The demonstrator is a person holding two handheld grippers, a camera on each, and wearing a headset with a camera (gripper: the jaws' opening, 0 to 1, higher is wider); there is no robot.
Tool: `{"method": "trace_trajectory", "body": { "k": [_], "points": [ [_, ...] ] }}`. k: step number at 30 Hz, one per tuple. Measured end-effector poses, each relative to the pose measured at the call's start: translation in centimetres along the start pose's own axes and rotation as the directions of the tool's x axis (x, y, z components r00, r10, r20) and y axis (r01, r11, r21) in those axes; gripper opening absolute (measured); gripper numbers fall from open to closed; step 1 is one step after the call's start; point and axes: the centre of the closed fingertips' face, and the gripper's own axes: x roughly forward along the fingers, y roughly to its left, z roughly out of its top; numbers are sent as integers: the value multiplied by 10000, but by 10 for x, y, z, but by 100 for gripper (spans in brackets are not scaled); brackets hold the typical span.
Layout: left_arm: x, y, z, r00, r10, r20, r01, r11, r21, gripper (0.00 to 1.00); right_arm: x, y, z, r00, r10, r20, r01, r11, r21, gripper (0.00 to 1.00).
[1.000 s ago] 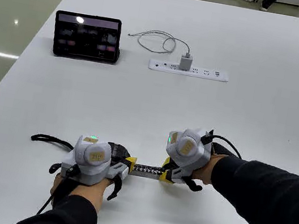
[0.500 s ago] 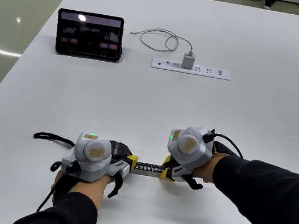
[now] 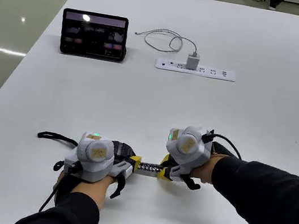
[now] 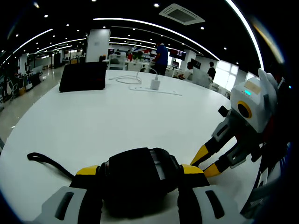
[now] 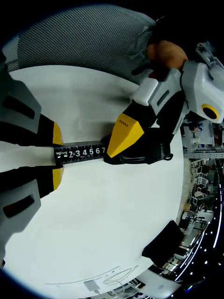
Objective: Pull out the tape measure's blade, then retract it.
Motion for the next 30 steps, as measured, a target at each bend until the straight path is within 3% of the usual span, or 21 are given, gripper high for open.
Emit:
{"method": "trace_trajectory", "body": {
  "k": [30],
  "points": [
    [0,1,0,10000,-66,40,66,9999,-139,62,9,1,17,9984,-32,559,14,9995,324,10]
  ]
}}
